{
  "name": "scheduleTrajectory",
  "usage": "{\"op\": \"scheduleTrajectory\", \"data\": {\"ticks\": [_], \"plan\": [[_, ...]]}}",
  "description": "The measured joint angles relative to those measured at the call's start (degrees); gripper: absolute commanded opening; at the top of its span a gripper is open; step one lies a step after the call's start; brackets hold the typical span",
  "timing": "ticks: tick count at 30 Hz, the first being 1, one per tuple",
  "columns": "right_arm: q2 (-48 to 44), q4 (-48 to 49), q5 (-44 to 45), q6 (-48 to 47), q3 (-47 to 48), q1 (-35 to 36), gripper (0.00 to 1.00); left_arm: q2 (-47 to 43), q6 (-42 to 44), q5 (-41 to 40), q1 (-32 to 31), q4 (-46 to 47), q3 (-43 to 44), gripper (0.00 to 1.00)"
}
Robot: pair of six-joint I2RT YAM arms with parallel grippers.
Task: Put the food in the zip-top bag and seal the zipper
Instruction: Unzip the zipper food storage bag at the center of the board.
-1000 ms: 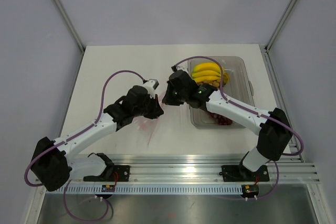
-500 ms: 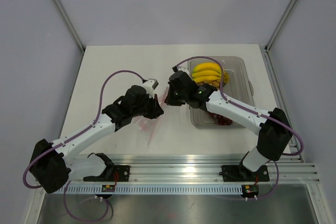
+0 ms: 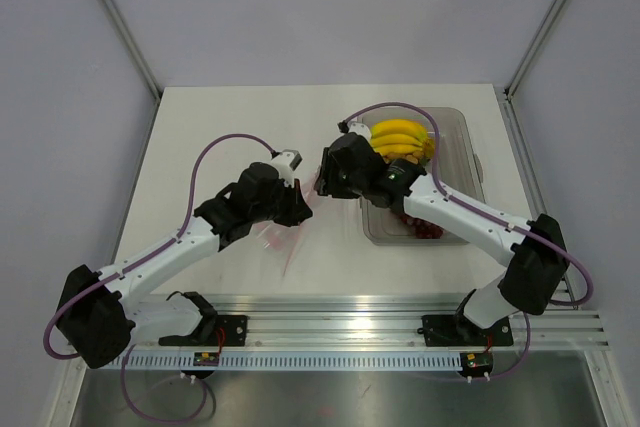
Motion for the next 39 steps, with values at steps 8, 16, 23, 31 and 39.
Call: {"op": "scheduleTrajectory", "data": {"ticks": [8,16,23,31,39], "plan": [[-0.44,-1.44,1.4,-0.98,1.79,-2.12,0.79,0.0,0.0,0.02,0.0,0.02,0.0,0.0],[1.14,-0.87,-0.7,-0.5,4.28,-2.49,0.83,0.0,-0.02,-0.02,0.0,0.57,0.0,0.0],[7.26,-0.26,-3.39,1.01,4.59,-2.43,0.48,0.0,-0.22,-0.26,0.0,0.9,-0.02,0.0],[8.02,0.2,-3.48,1.38,4.61,-2.29,0.0,-0.09,0.55,-0.26,-0.15,0.83,-0.22,0.73],[5.86,0.04,-3.61,-0.76,4.37,-2.36,0.0,-2.19,0.42,-0.04,1.01,-0.57,-0.24,0.57]]}}
